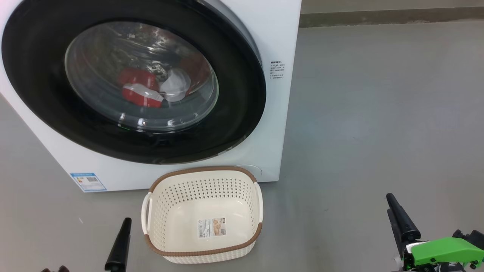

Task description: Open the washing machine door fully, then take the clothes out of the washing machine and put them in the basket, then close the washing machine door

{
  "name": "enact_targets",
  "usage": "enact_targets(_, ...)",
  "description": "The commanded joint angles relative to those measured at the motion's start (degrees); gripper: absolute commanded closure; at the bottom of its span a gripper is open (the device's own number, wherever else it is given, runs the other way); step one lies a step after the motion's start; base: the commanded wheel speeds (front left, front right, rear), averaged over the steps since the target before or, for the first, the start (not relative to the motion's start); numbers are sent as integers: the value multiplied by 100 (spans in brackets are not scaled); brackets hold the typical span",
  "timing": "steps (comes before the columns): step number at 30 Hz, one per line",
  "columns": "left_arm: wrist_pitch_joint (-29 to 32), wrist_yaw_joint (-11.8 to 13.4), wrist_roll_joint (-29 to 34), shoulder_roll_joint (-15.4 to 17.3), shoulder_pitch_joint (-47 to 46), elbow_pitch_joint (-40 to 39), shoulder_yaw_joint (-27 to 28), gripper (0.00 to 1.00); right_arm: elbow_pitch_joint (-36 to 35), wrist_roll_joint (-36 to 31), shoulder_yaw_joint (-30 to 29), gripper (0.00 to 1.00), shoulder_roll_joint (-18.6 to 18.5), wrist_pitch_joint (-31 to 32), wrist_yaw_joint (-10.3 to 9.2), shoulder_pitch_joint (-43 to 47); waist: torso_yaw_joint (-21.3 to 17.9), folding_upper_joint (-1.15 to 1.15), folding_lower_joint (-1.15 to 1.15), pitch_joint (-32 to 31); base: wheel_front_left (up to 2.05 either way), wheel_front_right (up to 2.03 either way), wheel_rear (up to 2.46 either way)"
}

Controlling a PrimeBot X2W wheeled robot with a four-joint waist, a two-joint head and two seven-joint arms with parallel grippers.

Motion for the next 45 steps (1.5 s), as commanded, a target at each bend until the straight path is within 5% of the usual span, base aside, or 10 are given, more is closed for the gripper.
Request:
enact_targets(1, -68, -11, 197, 80, -58, -199, 32, 0, -134, -165, 43, 0, -108, -69, 10, -145, 1, 0, -1, 3, 0, 0, 0)
enact_targets(45, -824, 219, 3778, 179, 115, -643, -242, 0, -127, -3256, 450, 0, -286, -793, 25, -66, 16, 0, -1, 42, 0, 0, 0)
